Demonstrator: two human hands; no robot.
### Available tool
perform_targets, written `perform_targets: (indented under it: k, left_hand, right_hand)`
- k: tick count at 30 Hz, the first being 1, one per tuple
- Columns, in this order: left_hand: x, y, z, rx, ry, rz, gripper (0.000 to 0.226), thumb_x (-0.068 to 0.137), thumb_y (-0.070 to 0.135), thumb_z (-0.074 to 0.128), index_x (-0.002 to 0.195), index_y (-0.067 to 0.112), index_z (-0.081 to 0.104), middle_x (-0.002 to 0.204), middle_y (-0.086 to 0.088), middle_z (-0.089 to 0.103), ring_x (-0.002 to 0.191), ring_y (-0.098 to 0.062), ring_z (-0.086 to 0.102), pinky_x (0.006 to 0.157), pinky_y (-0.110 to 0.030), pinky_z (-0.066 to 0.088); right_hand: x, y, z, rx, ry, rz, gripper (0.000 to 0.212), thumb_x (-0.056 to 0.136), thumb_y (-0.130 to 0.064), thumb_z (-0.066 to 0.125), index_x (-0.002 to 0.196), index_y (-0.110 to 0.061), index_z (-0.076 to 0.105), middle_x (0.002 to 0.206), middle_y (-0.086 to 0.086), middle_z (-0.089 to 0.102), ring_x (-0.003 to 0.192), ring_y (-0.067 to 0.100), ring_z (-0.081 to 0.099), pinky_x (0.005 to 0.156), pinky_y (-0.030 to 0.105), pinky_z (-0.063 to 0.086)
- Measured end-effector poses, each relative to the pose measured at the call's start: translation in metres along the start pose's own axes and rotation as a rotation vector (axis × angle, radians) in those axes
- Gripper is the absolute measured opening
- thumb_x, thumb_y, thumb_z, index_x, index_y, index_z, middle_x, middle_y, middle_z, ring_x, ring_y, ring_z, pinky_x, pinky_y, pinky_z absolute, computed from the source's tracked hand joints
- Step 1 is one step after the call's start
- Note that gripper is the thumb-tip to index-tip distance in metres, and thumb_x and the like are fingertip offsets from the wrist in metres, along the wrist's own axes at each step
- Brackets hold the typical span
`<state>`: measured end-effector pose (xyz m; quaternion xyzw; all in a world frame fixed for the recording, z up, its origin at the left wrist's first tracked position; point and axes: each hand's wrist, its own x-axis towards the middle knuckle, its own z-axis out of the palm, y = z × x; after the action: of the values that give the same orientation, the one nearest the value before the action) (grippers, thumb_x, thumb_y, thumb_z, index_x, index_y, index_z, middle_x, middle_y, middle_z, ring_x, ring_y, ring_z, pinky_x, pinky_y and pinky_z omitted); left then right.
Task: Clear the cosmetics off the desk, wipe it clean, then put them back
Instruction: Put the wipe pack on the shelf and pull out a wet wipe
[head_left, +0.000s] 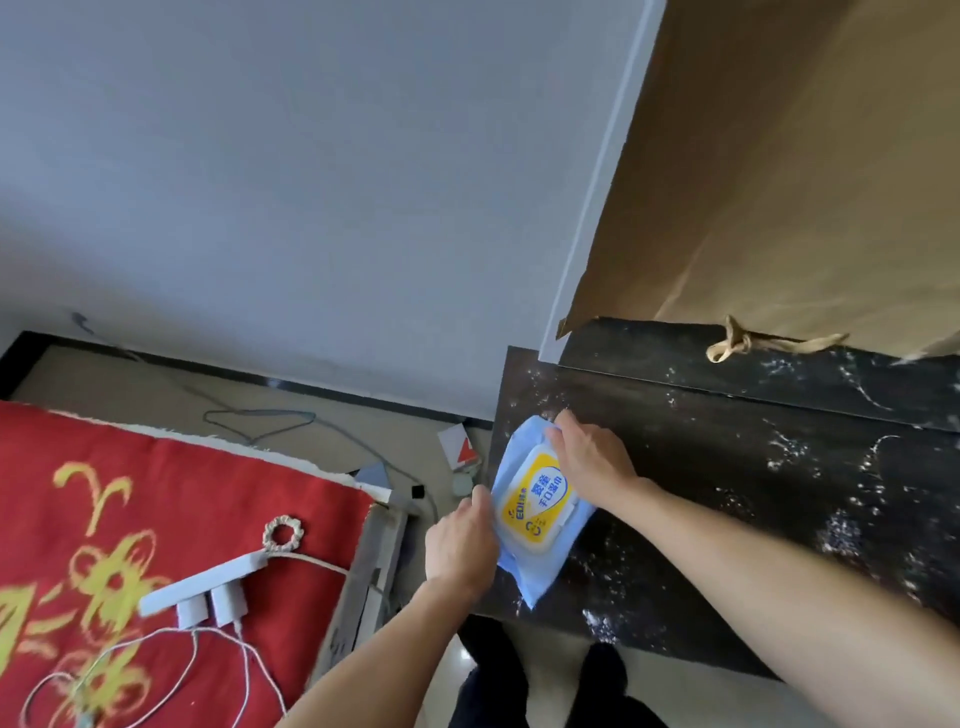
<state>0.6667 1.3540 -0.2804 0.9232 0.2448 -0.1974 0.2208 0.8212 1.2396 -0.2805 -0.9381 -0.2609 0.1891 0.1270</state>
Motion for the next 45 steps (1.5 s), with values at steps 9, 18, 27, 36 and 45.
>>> perform_targets:
  k: [9, 18, 27, 36, 45]
  left_hand:
    - [-0.006, 0.084, -0.029, 0.190, 0.114, 0.331, 0.013, 0.087, 0.010, 0.041, 0.099, 0.015, 0.040, 0.105, -0.004, 0.062, 0.099, -0.031, 0.056, 0.067, -0.033, 0.031]
    - [-0.077, 0.249, 0.015, 0.326, 0.197, 0.578, 0.023, 0.087, 0.013, 0.044, 0.110, 0.013, 0.045, 0.111, -0.003, 0.061, 0.106, -0.027, 0.054, 0.078, -0.036, 0.043]
    - [-0.167, 0.419, 0.087, 0.306, 0.234, 0.794, 0.020, 0.093, 0.013, 0.039, 0.112, 0.011, 0.046, 0.111, -0.007, 0.061, 0.106, -0.030, 0.055, 0.072, -0.039, 0.046]
    - [-0.198, 0.582, 0.111, 0.218, 0.294, 1.057, 0.019, 0.095, 0.010, 0.037, 0.111, 0.009, 0.047, 0.109, -0.008, 0.058, 0.103, -0.029, 0.054, 0.068, -0.038, 0.042]
    - [-0.196, 0.757, 0.083, -0.077, 0.511, 1.239, 0.011, 0.092, 0.012, 0.045, 0.097, 0.008, 0.053, 0.094, -0.012, 0.060, 0.094, -0.033, 0.053, 0.061, -0.038, 0.039]
  right_hand:
    - [-0.074, 0.076, -0.053, 0.121, 0.250, 0.266, 0.024, 0.099, -0.033, 0.035, 0.084, -0.015, 0.037, 0.084, 0.015, 0.067, 0.080, 0.038, 0.062, 0.060, 0.034, 0.031]
    - [-0.229, 0.216, -0.107, 0.127, 0.452, 0.409, 0.025, 0.099, -0.032, 0.037, 0.081, -0.014, 0.038, 0.080, 0.015, 0.067, 0.076, 0.037, 0.063, 0.057, 0.033, 0.031]
    - [-0.390, 0.349, -0.157, 0.123, 0.624, 0.638, 0.028, 0.099, -0.033, 0.036, 0.087, -0.010, 0.046, 0.086, 0.019, 0.067, 0.085, 0.040, 0.061, 0.065, 0.040, 0.040]
    - [-0.468, 0.463, -0.226, 0.123, 0.838, 0.831, 0.034, 0.100, -0.038, 0.032, 0.095, -0.010, 0.051, 0.088, 0.014, 0.065, 0.086, 0.035, 0.060, 0.064, 0.034, 0.031]
    - [-0.486, 0.567, -0.352, 0.152, 1.166, 0.869, 0.033, 0.099, -0.037, 0.038, 0.098, -0.007, 0.051, 0.088, 0.022, 0.064, 0.086, 0.042, 0.057, 0.065, 0.036, 0.031]
